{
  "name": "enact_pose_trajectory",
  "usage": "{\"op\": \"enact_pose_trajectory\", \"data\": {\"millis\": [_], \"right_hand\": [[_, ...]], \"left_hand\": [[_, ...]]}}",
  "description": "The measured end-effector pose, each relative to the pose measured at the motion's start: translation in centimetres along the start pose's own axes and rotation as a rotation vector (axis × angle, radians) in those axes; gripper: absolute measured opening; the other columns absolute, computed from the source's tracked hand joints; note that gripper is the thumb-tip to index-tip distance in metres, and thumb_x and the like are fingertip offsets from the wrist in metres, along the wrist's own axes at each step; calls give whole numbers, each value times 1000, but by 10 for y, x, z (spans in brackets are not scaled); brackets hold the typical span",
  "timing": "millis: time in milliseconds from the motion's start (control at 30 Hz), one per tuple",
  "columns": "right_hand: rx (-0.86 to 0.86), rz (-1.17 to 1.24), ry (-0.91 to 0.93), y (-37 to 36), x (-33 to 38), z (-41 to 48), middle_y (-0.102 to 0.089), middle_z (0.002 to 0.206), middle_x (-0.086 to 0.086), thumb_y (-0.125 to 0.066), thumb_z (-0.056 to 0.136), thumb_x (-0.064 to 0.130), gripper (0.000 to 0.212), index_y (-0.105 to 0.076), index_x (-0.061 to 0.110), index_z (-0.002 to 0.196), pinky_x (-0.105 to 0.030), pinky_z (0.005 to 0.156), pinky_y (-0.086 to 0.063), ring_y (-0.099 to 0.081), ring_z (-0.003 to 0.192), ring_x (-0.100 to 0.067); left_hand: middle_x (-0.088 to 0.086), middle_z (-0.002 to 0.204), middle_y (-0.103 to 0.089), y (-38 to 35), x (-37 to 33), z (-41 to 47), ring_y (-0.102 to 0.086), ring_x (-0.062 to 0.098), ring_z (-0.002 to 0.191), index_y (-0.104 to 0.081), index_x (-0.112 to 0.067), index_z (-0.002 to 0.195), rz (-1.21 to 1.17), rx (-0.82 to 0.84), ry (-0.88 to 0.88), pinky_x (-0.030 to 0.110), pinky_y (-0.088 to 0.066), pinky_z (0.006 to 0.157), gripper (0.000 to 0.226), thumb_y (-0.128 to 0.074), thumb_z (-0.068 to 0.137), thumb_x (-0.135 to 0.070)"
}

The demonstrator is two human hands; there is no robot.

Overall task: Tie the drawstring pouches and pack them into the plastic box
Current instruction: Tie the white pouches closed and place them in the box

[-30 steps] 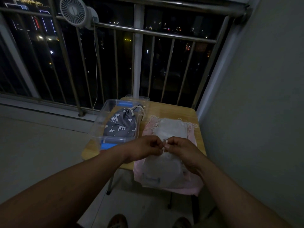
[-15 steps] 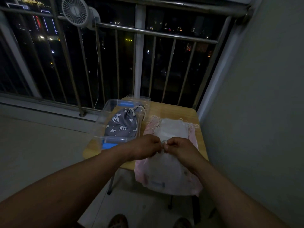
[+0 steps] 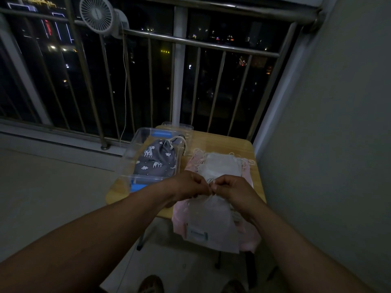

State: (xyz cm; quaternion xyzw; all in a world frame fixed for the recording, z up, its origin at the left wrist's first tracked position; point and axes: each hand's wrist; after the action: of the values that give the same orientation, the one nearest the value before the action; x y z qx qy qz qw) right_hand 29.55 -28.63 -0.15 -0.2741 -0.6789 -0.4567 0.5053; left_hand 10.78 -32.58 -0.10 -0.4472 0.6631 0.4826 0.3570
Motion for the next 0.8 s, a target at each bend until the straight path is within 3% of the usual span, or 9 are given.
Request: {"op": "enact_pose_trajectory", "data": {"millis": [133,233,333,400,600,700,800], "right_hand": [[10,-1,0,0,0,0,-79,89,1,-73,92,11,9,-80,16,90,-19,74,-54,-70,81,-5],[26,19,0,2,0,0,-79,91,-3,-72,93,10,9,-79,15,90,-23,77,-54,-69,82,-9],[42,13,-4,3,-1,1,-78,89,-3,-71,94,12,7,-78,13,93,-22,69,-51,-66,75,-6],[32,-5,7,2,-2,1,-78,87,-1,-71,95,13,7,-78,13,95,-17,65,-49,-65,72,-3],[7,-92,100,-2,-4,-3,-79,88,2,-68,95,10,11,-79,13,94,-7,71,-48,-70,81,-1],[-27,-219,158,-5,-4,-2,-76,90,6,-69,96,14,11,-78,20,94,-14,75,-51,-68,83,-1],[-80,-340,216,-13,-7,-1,-73,89,9,-68,96,16,11,-75,24,92,-23,78,-51,-65,85,-2]], "left_hand": [[4,81,-71,0,4,1,-61,10,78,-75,-13,83,6,-20,-80,28,-53,76,7,-81,84,-13],[14,93,-72,0,9,0,-64,14,86,-70,-3,92,19,-35,-169,36,-56,87,18,-82,85,-15],[7,98,-75,-1,13,-1,-68,16,91,-72,-10,100,40,-31,-187,35,-56,88,19,-80,89,-22],[9,96,-74,-2,17,0,-67,16,87,-72,-13,95,124,-54,-183,37,-56,83,19,-79,90,-30],[-4,75,-60,-8,15,-3,-54,10,71,-62,-19,80,267,-85,-182,28,-46,68,24,-71,95,-35],[-4,75,-58,-14,15,-3,-54,11,72,-57,-26,75,286,-140,-169,31,-46,70,25,-69,96,-32],[-1,81,-61,-24,15,-2,-56,16,79,-63,-21,85,283,-212,-182,34,-47,73,15,-69,95,-30]]}}
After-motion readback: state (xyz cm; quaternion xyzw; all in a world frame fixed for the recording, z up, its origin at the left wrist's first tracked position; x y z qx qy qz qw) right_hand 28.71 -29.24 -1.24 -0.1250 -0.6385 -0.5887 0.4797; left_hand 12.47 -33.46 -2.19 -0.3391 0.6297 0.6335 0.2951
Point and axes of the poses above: each hand's wrist, its own z-axis towards the middle knuckle, its own y-axis out of the back of the hand, x = y × z
